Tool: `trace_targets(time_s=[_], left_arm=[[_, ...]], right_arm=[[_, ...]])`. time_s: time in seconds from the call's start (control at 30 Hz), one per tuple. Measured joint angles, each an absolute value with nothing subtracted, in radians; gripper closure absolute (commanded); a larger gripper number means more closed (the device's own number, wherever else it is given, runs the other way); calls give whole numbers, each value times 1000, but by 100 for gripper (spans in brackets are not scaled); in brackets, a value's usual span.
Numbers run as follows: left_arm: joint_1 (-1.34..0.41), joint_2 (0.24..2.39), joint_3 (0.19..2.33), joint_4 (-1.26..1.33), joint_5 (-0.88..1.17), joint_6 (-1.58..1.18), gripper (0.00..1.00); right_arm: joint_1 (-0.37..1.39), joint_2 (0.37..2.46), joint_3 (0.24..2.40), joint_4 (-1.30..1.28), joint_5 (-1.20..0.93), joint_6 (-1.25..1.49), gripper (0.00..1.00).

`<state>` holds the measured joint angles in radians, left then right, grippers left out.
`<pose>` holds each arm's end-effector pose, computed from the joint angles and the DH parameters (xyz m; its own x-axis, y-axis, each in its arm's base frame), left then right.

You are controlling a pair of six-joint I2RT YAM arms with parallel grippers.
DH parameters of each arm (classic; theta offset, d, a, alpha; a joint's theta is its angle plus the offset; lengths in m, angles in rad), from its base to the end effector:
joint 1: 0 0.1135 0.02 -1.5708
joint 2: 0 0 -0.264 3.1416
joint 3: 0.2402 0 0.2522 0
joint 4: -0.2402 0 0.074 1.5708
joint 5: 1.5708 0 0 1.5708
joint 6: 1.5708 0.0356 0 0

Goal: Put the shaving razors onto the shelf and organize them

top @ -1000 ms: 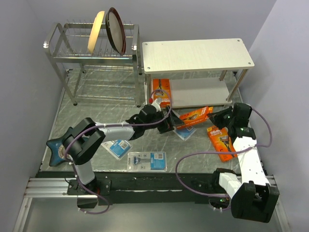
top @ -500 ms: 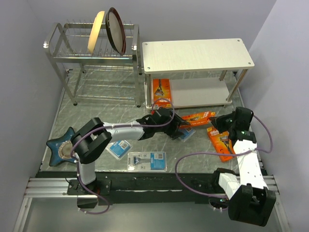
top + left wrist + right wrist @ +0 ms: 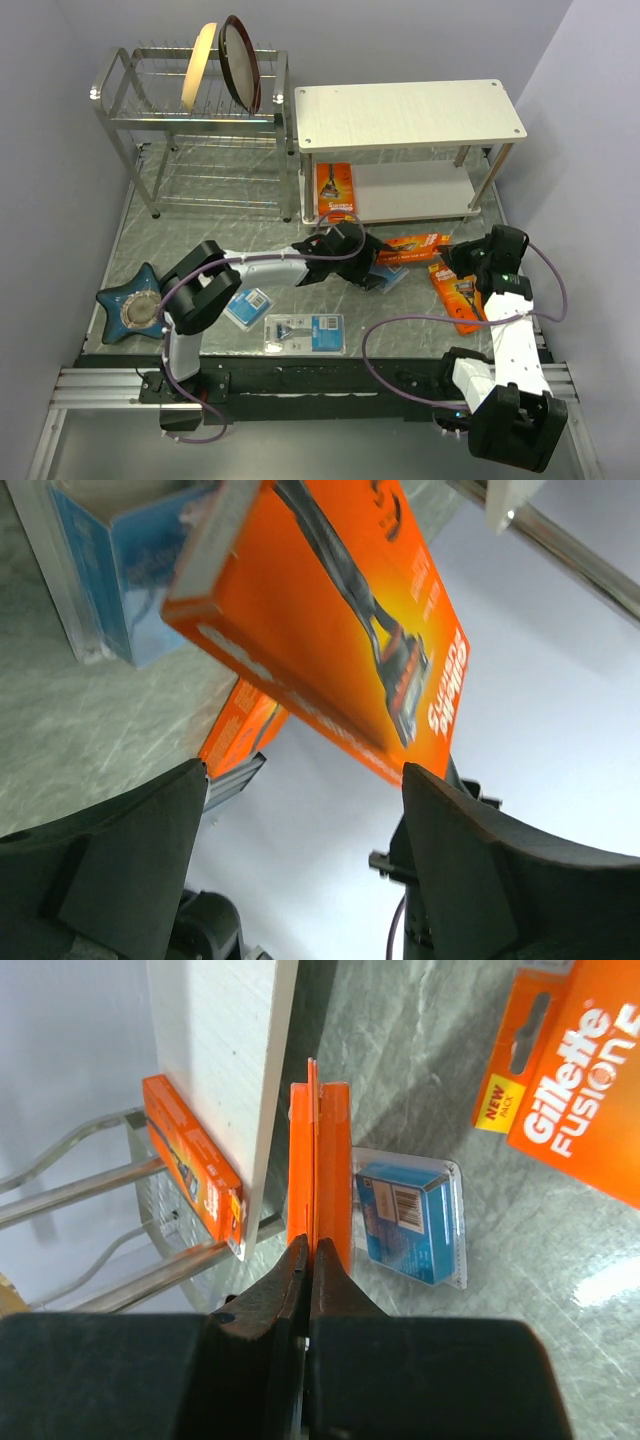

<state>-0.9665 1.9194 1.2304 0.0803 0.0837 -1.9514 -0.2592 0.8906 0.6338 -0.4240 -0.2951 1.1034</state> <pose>0.2403 -0.3532 0.1896 -0.6768 -0.6481 0.3491 -0.6207 0.2475 -0.7439 0.1864 -0.0387 0.2465 -0.2502 0.9500 -0.1867 0.5552 0.2988 0.7762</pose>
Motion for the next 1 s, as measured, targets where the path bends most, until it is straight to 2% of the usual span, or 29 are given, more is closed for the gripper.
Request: trace_targets(time_s=[0.3, 0.5, 0.53, 0.63, 0.7, 0.8, 0.87, 0.9, 1.0], left_arm=[[-957, 2001, 1280, 62, 101, -1980, 25], [-945, 2030, 1328, 59, 105, -1984, 38], [-942, 2036, 1338, 59, 105, -1984, 47], [-938, 2042, 1346, 57, 105, -1981, 61], [-935, 2042, 1346, 60, 100, -1977, 65], [-928, 2041, 1343, 79, 92, -1948, 77], [-925, 2029, 1320, 102, 93, -1916, 79], [-923, 2020, 1303, 115, 92, -1901, 80], [-918, 1973, 1230, 157, 88, -1840, 82]], right_arm=[[-276, 890, 632, -430, -308, 1040, 100], [-276, 881, 632, -451, -317, 984, 100], [-276, 879, 632, -455, -319, 974, 100], [-275, 876, 632, -461, -324, 945, 100], [-275, 876, 633, -474, -325, 919, 100], [-275, 876, 633, -510, -328, 859, 100], [-274, 871, 633, -522, -344, 813, 92], [-274, 868, 633, -530, -357, 793, 77], [-275, 865, 633, -560, -443, 729, 45]])
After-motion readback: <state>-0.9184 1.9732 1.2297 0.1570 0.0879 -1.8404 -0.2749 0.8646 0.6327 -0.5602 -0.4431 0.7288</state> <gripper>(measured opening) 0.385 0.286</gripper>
